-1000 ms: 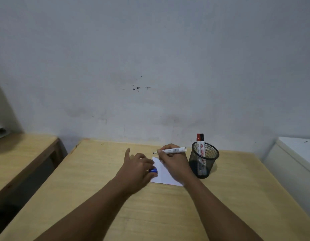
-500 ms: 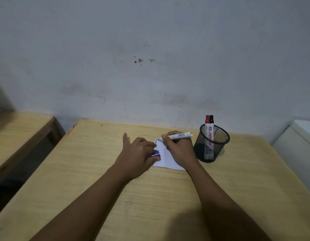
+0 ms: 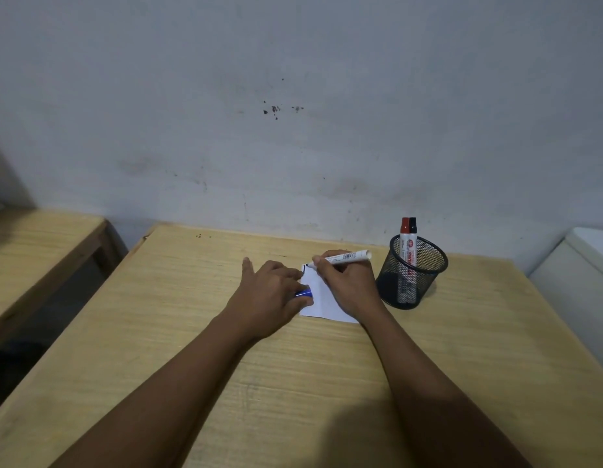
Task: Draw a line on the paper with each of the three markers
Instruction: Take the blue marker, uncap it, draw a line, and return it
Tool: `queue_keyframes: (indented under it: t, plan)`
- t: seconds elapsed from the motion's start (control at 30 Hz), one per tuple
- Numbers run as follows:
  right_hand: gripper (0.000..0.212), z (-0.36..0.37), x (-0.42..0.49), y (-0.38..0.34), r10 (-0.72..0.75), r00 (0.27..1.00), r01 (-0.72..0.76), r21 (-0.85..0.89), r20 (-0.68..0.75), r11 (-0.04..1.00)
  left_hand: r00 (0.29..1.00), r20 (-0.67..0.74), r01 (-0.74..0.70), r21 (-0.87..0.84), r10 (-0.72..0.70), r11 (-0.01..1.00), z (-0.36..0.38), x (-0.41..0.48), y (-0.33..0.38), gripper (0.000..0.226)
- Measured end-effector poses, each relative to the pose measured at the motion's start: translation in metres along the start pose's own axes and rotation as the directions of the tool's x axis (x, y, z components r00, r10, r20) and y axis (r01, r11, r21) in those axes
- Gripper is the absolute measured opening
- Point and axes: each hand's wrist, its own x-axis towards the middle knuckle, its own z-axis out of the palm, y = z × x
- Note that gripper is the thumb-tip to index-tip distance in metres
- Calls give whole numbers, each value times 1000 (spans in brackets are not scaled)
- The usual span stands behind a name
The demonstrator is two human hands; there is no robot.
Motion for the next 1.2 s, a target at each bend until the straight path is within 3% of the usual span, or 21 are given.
queue_keyframes:
  t: [0.2, 0.57, 0.7, 0.87, 1.0, 1.2]
  plan:
    - [32, -3, -1, 1, -34, 999, 35, -37, 37, 999, 1000, -4, -5, 2, 5, 1000, 0, 0, -1, 39]
    - [20, -3, 0, 3, -23, 1000, 23, -26, 6, 999, 1000, -21, -16, 11, 17, 1000, 2, 0, -3, 39]
    - [11, -6, 0, -2, 49, 999, -45, 166, -20, 985, 1000, -8, -3, 5, 3, 1000, 1, 2, -3, 41]
    - [4, -22, 0, -27, 49, 998, -35, 380, -28, 924, 998, 2, 63, -126, -64, 990, -6, 6, -1, 38]
    - [13, -41, -7, -59, 3, 997, 26, 386, -75, 922, 988, -102, 89, -232, -115, 969, -26, 13, 11, 30]
    - [28, -73, -27, -107, -85, 980, 141, 331, -177, 933, 948, -311, -33, -316, -71, 948, -79, 28, 44, 34]
